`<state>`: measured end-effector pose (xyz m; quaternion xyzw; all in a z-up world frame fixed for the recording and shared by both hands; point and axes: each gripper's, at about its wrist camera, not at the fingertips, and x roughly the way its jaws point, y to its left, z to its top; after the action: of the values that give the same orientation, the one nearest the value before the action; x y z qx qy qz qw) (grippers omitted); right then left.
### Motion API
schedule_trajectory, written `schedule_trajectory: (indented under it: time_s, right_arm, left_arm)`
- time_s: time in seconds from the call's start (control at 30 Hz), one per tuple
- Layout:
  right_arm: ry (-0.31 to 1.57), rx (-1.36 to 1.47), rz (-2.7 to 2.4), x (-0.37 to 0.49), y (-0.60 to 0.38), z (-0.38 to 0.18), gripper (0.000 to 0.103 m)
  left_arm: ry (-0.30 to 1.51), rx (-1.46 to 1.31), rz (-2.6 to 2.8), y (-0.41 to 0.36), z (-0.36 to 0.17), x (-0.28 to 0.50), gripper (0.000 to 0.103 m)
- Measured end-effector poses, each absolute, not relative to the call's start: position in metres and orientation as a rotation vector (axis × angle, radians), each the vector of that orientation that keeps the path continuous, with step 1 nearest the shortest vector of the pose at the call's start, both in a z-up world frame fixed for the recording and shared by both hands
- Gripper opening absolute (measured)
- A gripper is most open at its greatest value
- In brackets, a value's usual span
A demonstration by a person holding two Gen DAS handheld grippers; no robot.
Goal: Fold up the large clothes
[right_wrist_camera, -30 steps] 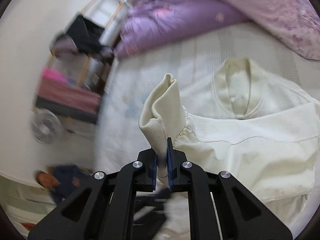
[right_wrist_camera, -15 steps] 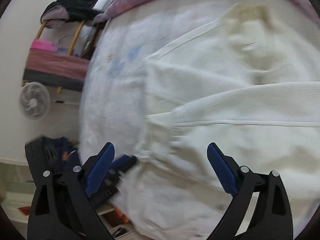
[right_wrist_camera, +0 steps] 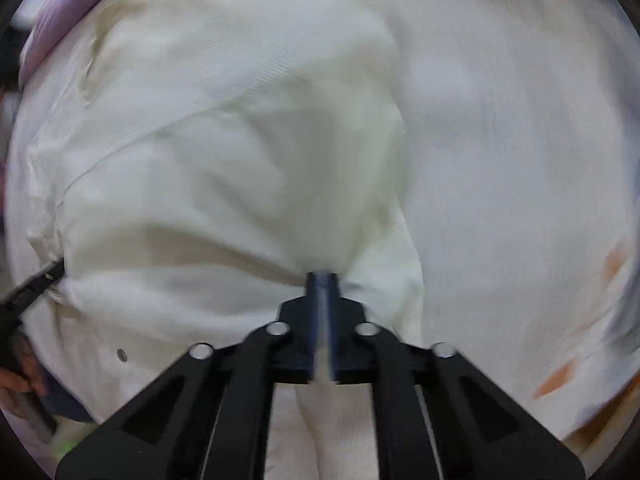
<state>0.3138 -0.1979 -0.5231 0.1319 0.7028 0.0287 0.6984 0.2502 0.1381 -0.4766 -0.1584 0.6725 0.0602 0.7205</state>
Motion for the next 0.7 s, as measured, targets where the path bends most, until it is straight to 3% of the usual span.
schedule_trajectory:
  time_s: [0.17, 0.3, 0.37, 0.5, 0.7]
  right_arm:
    - [1.594, 0.408, 0.038, 0.318, -0.212, -0.505, 0.002]
    - [1.464, 0.340, 0.094, 0.359, -0.205, -0.471, 0.002]
    - [1.442, 0.343, 0.083, 0.389, -0.207, -0.478, 0.002]
    - [1.509, 0.416, -0.003, 0.434, -0.220, -0.543, 0.000]
    - [1.413, 0.377, -0.046, 0.456, -0.227, -0.496, 0.002]
  left_arm:
    - [1.507, -0.337, 0.135, 0.145, -0.459, 0.253, 0.023]
    - [1.422, -0.290, 0.136, 0.154, -0.430, 0.272, 0.023]
    - [1.415, -0.296, 0.153, 0.161, -0.436, 0.287, 0.024]
    - [1.469, -0.325, 0.161, 0.173, -0.488, 0.310, 0.024]
    - [1.405, -0.294, 0.161, 0.183, -0.452, 0.320, 0.023]
